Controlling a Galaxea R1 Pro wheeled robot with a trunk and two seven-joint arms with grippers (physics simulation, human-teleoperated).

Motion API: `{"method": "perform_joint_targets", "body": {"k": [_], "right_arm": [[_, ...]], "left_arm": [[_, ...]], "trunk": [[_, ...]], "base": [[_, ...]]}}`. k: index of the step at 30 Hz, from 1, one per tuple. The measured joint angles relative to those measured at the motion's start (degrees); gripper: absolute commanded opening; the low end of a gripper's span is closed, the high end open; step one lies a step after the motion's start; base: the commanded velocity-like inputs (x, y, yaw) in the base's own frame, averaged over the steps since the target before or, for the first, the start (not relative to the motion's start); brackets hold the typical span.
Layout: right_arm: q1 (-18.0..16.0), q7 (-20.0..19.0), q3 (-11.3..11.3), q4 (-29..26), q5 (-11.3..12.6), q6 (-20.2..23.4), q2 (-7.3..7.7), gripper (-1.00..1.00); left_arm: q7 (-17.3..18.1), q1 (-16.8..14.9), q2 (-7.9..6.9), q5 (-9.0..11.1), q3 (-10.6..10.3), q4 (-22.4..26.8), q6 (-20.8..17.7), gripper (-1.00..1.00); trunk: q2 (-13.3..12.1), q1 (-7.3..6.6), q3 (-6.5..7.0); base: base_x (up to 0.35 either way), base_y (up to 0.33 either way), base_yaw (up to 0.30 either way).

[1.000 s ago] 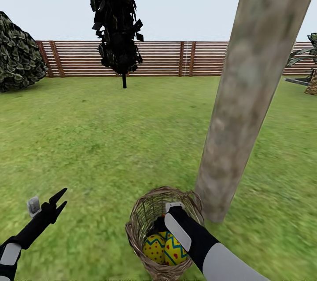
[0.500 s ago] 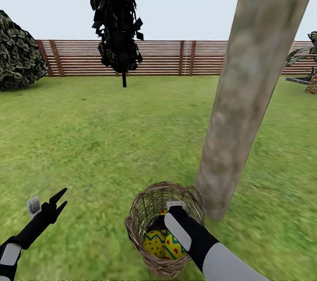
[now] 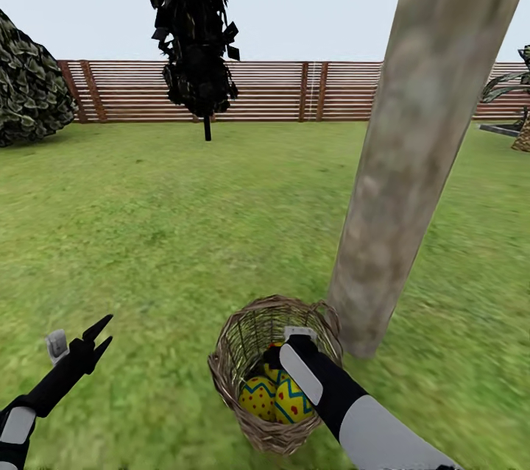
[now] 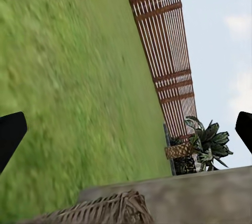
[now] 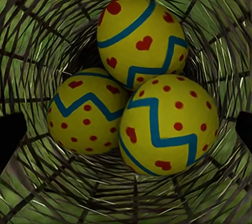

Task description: Take the three Easter eggs out of the wicker basket on the lawn in the garden, then place them on the lawn next to a single tree (choose any tree) so that all three eggs are next to the same tree and none are left in the basket.

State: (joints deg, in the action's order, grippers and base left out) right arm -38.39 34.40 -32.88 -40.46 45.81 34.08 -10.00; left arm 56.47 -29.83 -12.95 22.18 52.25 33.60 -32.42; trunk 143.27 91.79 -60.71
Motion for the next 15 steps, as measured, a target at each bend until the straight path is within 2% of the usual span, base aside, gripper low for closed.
{"method": "perform_joint_targets", "body": {"k": [7, 15], "right_arm": [[-3.2, 0.1, 0.1, 7.1, 0.1, -2.0, 0.0, 1.0], [-3.9, 0.1, 0.1, 8.2, 0.2, -2.7, 0.0, 1.0]], "left_arm": [[0.0, 0.0, -0.17, 0.0, 0.0, 0.0, 0.0, 1.0], [0.0, 0.0, -0.21, 0.1, 0.0, 0.0, -0.1, 1.0]], "trunk": [[0.1, 0.18, -1.55], [0.2, 0.39, -3.33]], "base": [[0.0, 0.0, 0.0], [0.0, 0.0, 0.0]]}}
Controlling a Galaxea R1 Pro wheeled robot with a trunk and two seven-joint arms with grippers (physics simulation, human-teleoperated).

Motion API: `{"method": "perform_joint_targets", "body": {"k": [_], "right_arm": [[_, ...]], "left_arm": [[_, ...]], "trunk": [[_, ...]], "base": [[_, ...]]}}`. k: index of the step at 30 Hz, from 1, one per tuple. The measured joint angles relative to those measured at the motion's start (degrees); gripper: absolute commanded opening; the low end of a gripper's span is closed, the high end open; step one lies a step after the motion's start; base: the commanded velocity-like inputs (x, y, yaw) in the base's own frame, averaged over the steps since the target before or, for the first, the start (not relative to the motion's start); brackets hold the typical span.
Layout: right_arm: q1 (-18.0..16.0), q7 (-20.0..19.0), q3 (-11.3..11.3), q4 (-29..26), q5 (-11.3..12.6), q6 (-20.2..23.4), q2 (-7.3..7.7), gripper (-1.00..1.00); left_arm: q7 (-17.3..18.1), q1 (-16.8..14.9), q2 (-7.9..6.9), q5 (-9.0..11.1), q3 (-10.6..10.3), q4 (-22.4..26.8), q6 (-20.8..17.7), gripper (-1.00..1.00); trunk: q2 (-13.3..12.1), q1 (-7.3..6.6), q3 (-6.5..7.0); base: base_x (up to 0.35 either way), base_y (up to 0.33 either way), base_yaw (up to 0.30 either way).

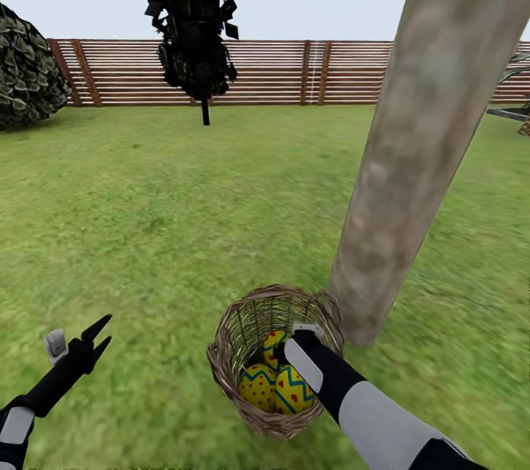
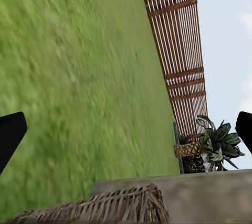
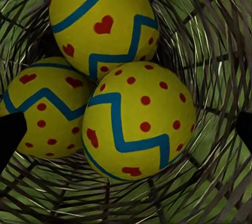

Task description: Take the three Easter eggs out of the wicker basket on the lawn in the garden, then place them on the lawn next to a single tree (choose any tree) so that all three eggs are next to the same tree and none are left in the basket.

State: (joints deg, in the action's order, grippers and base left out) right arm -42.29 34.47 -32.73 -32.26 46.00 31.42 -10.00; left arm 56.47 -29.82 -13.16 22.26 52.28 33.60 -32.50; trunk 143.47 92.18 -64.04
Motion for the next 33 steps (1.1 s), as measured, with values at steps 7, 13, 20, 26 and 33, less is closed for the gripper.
{"method": "perform_joint_targets", "body": {"k": [7, 13, 20, 26, 33], "right_arm": [[0.0, -0.1, 0.0, -0.1, 0.0, 0.0, 0.0, 1.0], [0.0, -0.5, 0.0, -0.4, -0.1, -0.1, 0.0, 1.0], [0.0, -0.5, 0.0, -0.8, -0.2, -0.9, 0.0, 1.0], [0.0, -0.4, 0.0, -0.5, -0.2, -1.9, 0.0, 1.0], [0.0, 0.0, -0.1, -0.3, -0.2, -2.5, 0.0, 1.0]], "left_arm": [[0.0, 0.0, 0.02, 0.0, 0.0, 0.0, 0.0, 1.0], [0.0, 0.0, -0.01, 0.0, 0.0, 0.0, 0.0, 1.0], [-0.1, 0.0, -0.02, 0.0, 0.0, 0.0, 0.0, 1.0], [-0.1, 0.0, -0.03, 0.0, 0.0, 0.0, 0.0, 1.0], [-0.1, 0.0, -0.02, 0.0, 0.0, 0.0, 0.0, 1.0]], "trunk": [[0.1, 0.18, -1.55], [0.2, 0.33, -2.88], [0.3, 0.52, -4.43], [0.4, 0.67, -5.76], [0.4, 0.85, -7.32]], "base": [[0.0, 0.0, 0.0], [0.0, 0.0, 0.0], [0.0, 0.0, 0.0], [0.0, 0.0, 0.0], [0.0, 0.0, 0.0]]}}
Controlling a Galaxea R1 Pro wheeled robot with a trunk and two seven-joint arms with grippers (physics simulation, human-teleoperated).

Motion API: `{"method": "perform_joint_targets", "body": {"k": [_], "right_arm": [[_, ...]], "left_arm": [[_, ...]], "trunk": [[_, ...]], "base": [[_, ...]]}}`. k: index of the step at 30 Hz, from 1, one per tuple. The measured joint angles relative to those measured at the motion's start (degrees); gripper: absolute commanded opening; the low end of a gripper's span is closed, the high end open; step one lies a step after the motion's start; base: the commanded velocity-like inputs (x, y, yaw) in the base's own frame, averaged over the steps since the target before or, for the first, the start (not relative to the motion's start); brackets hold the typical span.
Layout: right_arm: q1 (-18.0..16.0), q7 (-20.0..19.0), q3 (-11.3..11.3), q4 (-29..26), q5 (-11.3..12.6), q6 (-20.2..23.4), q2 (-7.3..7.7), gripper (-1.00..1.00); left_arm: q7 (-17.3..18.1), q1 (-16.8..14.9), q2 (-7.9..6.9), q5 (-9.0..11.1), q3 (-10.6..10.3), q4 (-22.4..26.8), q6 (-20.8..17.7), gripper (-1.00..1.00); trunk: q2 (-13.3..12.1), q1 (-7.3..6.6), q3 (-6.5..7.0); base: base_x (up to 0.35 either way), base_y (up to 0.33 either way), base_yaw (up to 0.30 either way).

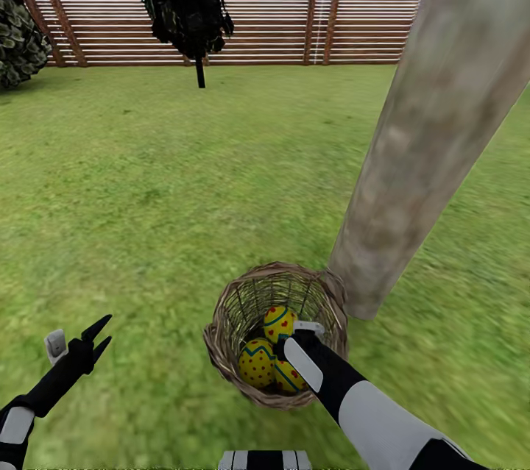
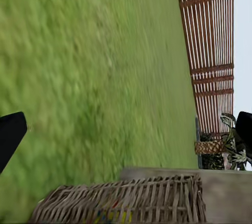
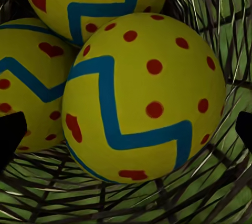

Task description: Take the three Easter eggs out of the wicker basket on the lawn in the garden, then place them on the lawn next to a single tree (choose any tree) so that all three eggs are next to the same tree and none are left in the basket.

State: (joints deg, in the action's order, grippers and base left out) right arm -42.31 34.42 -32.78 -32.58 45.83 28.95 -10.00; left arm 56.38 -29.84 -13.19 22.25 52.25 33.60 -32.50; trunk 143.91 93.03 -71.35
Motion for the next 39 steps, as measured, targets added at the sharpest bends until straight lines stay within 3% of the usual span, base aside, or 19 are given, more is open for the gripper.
{"method": "perform_joint_targets", "body": {"k": [14, 22, 29, 39], "right_arm": [[0.0, 0.2, 0.0, -0.3, -0.4, -1.0, 0.0, 1.0], [0.0, 0.2, 0.0, -0.6, -0.5, -3.4, 0.0, 1.0], [0.0, 0.2, 0.1, -0.5, -0.8, -3.6, 0.0, 1.0], [-0.1, 0.3, 0.1, -0.5, -2.2, -3.0, 0.0, 1.0]], "left_arm": [[0.0, 0.0, -0.08, 0.0, 0.1, 0.0, 0.0, 1.0], [0.0, 0.0, -0.02, 0.0, 0.1, 0.0, 0.0, 1.0], [0.1, 0.0, 0.07, 0.0, 0.1, 0.0, 0.1, 1.0], [0.1, 0.0, 0.17, 0.0, 0.1, 0.0, 0.1, 1.0]], "trunk": [[0.2, 0.36, -3.1], [0.2, 0.36, -3.11], [0.3, 0.54, -4.65], [0.4, 0.64, -5.75]], "base": [[0.0, 0.0, 0.0], [0.0, 0.0, 0.0], [0.0, 0.0, 0.0], [0.0, 0.0, 0.0]]}}
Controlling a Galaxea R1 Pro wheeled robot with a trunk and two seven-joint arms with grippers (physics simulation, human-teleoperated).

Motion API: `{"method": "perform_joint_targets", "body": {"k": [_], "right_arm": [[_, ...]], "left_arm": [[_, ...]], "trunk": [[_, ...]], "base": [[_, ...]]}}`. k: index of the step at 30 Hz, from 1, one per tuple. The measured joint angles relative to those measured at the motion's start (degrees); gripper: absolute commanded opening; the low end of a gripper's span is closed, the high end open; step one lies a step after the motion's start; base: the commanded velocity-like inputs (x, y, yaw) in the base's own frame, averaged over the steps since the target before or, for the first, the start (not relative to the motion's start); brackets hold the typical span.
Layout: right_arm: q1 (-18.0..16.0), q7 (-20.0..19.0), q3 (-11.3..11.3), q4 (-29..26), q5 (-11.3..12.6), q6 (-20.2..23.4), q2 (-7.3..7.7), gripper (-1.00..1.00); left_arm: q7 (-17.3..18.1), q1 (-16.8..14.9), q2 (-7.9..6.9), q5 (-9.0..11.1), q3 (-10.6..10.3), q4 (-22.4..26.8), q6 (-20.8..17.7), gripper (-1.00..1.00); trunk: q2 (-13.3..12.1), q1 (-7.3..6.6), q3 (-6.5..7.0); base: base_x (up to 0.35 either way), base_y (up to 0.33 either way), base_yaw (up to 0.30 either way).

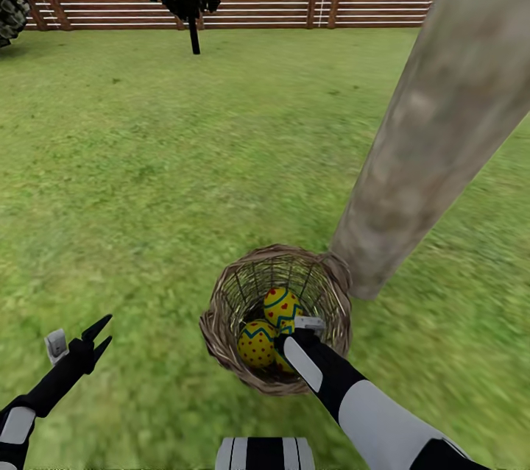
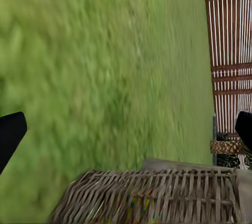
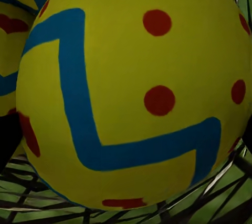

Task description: Take the three Easter eggs out of the wicker basket on the lawn in the garden, then place them on the lawn next to a single tree (choose any tree) so that all three eggs are next to the same tree and none are left in the basket.

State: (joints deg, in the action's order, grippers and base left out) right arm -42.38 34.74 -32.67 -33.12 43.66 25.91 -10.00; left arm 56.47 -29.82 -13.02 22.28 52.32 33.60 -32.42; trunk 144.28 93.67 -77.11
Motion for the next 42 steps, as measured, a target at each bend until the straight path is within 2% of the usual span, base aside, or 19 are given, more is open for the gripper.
{"method": "perform_joint_targets", "body": {"k": [2, 3, 13, 18, 19, 21, 27, 29, 30, 31, 33, 42], "right_arm": [[0.0, 0.9, 0.0, -0.5, 0.3, 0.0, 0.0, 1.0], [0.0, 1.4, 0.0, -1.0, 0.6, 0.0, 0.0, -1.0], [0.0, 2.9, 0.0, -2.4, 0.7, 0.2, 0.0, -1.0], [0.0, -0.1, 0.0, -0.1, -0.6, 0.2, 0.0, -1.0], [0.0, -0.6, 0.0, 0.0, 0.6, 0.1, 0.0, -1.0], [0.1, -0.6, 0.0, 0.0, 2.0, -0.3, 0.0, -1.0], [0.1, -0.6, -0.1, -0.1, 2.9, 0.0, 0.0, -1.0], [0.1, -0.6, 0.0, -0.1, 2.4, 0.1, 0.0, -1.0], [0.1, -0.6, -0.1, -0.1, 3.2, -0.1, 0.0, -1.0], [0.1, -0.6, 0.0, -0.2, 2.3, 0.0, 0.0, -1.0], [0.1, -0.6, -0.1, -0.1, 2.9, 0.0, 0.0, -1.0], [0.1, -0.6, 0.0, -0.2, 2.7, 0.2, 0.0, -1.0]], "left_arm": [[0.0, 0.0, 0.0, 0.0, 0.0, 0.0, 0.0, 1.0], [0.0, 0.0, 0.0, 0.0, 0.0, 0.0, 0.0, 1.0], [0.0, 0.0, 0.0, 0.0, 0.0, 0.0, 0.0, 1.0], [0.0, 0.0, 0.0, 0.0, -0.1, 0.0, 0.0, 1.0], [0.0, 0.0, 0.0, 0.0, -0.1, 0.0, 0.0, 1.0], [0.0, 0.0, 0.01, 0.0, -0.1, 0.0, 0.0, 1.0], [0.0, 0.0, 0.01, 0.0, -0.1, 0.0, 0.0, 1.0], [-0.1, 0.0, 0.01, 0.0, -0.1, 0.0, 0.0, 1.0], [0.0, 0.0, 0.01, -0.1, -0.1, 0.0, 0.0, 1.0], [0.0, 0.0, 0.01, 0.0, -0.1, 0.0, 0.0, 1.0], [0.0, 0.0, 0.01, -0.1, -0.1, 0.0, 0.0, 1.0], [-0.1, 0.0, 0.01, -0.1, -0.1, 0.0, 0.0, 1.0]], "trunk": [[0.0, 0.02, -0.23], [0.0, 0.05, -0.45], [0.1, 0.13, -1.12], [0.0, 0.0, -0.01], [0.0, -0.01, 0.2], [0.0, -0.06, 0.64], [-0.1, -0.21, 1.97], [-0.2, -0.26, 2.41], [-0.2, -0.29, 2.63], [-0.2, -0.31, 2.85], [-0.2, -0.36, 3.3], [-0.3, -0.6, 5.29]], "base": [[0.0, 0.0, 0.0], [0.0, 0.0, 0.0], [0.0, 0.0, 0.0], [0.0, 0.0, 0.0], [0.0, 0.0, 0.0], [0.0, 0.0, 0.0], [0.0, 0.0, 0.0], [0.0, 0.0, 0.0], [0.0, 0.0, 0.0], [0.0, 0.0, 0.0], [0.0, 0.0, 0.0], [0.0, 0.0, 0.0]]}}
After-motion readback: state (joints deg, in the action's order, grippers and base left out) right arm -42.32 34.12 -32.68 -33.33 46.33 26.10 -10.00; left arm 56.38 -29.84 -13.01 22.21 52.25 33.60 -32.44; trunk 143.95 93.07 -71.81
